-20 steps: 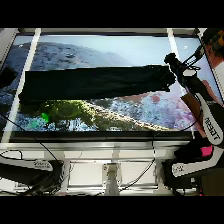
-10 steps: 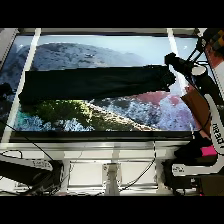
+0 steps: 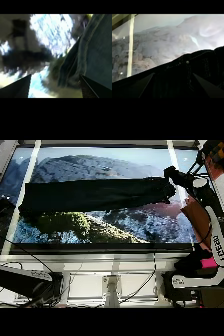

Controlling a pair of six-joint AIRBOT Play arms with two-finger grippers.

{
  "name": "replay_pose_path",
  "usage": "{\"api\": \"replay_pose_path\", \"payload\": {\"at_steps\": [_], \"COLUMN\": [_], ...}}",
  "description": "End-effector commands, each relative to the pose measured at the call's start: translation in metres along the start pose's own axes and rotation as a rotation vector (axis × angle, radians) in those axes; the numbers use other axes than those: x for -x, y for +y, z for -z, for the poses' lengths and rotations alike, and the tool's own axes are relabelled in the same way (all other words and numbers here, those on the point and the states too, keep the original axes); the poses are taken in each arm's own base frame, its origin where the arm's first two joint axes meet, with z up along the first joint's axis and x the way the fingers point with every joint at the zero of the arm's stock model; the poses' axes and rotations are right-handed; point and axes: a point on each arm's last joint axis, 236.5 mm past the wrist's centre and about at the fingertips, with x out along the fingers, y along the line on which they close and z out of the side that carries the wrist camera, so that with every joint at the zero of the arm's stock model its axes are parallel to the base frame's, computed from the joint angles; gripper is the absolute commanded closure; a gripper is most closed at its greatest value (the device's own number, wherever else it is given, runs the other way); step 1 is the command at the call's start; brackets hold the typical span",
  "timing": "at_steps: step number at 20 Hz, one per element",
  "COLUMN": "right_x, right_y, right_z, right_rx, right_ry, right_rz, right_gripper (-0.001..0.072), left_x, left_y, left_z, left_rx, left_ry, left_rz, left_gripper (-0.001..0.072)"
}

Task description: Fold the clothes and pants, and hang the long-sleeved shirts on hangers.

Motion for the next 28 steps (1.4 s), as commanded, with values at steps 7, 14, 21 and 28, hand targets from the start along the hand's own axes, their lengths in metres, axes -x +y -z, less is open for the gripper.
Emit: {"api": "replay_pose_path", "payload": {"at_steps": [7,14,21,28], "right_x": [0.000,0.001,0.001,0.002], "right_y": [0.003,0.006,0.010,0.014], "right_z": [0.006,0.012,0.016,0.024], "right_rx": [-0.037,-0.038,-0.058,-0.057], "right_ry": [0.025,0.052,0.071,0.104], "right_rz": [-0.013,-0.023,-0.041,-0.054], "right_gripper": [0.0180,0.0180,0.0180,0.0180], "left_x": [-0.033,-0.045,-0.067,-0.092], "left_y": [-0.022,-0.004,-0.060,-0.085], "left_z": [0.000,0.018,0.018,0.036], "left_rx": [0.094,0.056,0.105,0.044], "left_ry": [0.019,0.084,0.086,0.151], "left_rz": [0.218,0.151,0.392,0.410], "left_gripper": [0.0000,0.0000,0.0000,0.0024]}}
